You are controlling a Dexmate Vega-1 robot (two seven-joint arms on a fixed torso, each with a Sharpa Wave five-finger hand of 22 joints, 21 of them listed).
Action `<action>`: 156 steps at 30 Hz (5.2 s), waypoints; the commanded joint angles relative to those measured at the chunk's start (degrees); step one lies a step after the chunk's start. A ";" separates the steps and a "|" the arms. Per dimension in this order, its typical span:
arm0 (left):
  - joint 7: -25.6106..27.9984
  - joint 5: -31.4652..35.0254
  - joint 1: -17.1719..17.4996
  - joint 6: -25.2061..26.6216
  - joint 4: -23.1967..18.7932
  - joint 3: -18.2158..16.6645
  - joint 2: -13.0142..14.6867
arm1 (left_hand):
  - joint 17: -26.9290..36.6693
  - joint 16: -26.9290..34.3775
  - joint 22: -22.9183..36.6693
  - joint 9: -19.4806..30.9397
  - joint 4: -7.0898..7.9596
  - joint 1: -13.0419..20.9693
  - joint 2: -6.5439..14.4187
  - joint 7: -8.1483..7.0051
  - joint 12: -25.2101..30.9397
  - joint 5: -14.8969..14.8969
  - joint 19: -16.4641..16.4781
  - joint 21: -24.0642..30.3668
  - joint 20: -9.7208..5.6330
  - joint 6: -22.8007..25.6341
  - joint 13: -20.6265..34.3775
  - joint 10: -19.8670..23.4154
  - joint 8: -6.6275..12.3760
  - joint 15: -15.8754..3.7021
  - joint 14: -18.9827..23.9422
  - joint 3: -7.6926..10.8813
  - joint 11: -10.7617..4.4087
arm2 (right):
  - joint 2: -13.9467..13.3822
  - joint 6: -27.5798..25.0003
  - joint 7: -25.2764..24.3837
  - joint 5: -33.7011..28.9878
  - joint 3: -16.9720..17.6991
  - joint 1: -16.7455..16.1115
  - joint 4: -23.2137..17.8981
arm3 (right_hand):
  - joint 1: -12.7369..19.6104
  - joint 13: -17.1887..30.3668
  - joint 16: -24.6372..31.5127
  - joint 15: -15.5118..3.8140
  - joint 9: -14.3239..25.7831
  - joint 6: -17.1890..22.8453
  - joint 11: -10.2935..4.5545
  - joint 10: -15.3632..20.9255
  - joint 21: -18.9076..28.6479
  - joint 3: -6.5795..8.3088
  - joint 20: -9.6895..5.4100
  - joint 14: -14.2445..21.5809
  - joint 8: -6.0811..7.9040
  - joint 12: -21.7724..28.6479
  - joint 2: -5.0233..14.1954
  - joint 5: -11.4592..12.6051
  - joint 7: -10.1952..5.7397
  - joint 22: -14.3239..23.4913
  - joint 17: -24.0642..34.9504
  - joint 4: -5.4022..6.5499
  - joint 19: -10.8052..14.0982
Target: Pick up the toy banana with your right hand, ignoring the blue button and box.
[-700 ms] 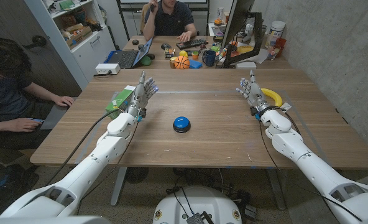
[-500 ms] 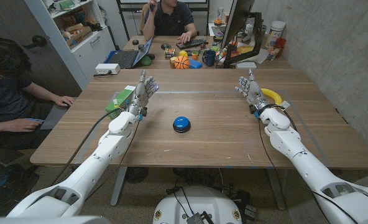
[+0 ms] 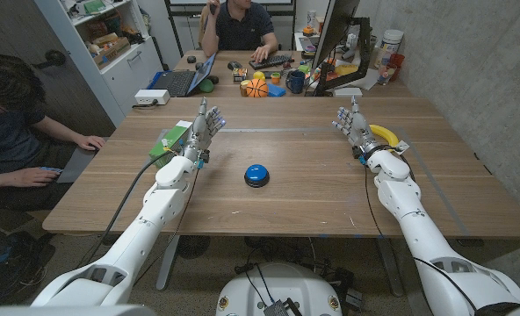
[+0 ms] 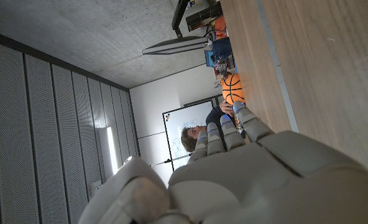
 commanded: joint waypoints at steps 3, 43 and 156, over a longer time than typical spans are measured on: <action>-2.39 2.98 0.18 0.87 0.76 -3.43 -3.07 | 0.14 0.27 0.32 0.19 0.41 0.67 0.12 0.32 0.41 0.18 0.37 0.39 -0.04 -0.19 0.25 -0.14 0.39 -0.01 0.48 0.07 0.50 | 3.73 -2.20 0.82 -10.63 6.01 0.01 -2.27 | 1.21 0.29 0.67 -0.17 0.24 0.48 -0.71 0.71 0.51 -0.04 0.04 1.17 0.53 0.70 0.28 0.44 -1.60 0.27 0.07 -0.42 0.78; -4.59 4.04 0.48 0.77 1.96 -5.47 -5.13 | 0.13 0.29 0.32 0.18 0.31 0.89 0.20 0.36 0.40 0.11 0.38 0.39 -0.09 -0.17 0.25 -0.26 0.41 -0.02 0.44 0.11 0.42 | -5.09 -14.10 -13.83 -42.34 -0.69 -2.83 -18.64 | 16.53 1.07 2.03 -4.22 0.74 4.30 -5.22 7.32 2.35 5.00 3.09 13.05 1.95 2.68 1.57 0.69 -8.55 0.83 0.64 -8.16 8.73; -2.40 4.57 6.72 2.78 -10.67 -6.48 -3.91 | 0.13 0.32 0.33 0.18 0.00 1.47 0.24 0.13 0.46 -0.07 0.63 0.44 0.21 0.00 0.25 -0.04 0.44 -0.19 0.64 0.21 0.40 | -5.28 -54.58 -5.15 -80.93 -16.60 15.58 8.72 | 30.58 1.46 1.46 -9.68 1.88 29.65 -11.91 19.63 3.92 8.97 -0.57 19.87 9.10 5.10 3.59 4.94 -17.81 1.58 0.63 -14.32 15.53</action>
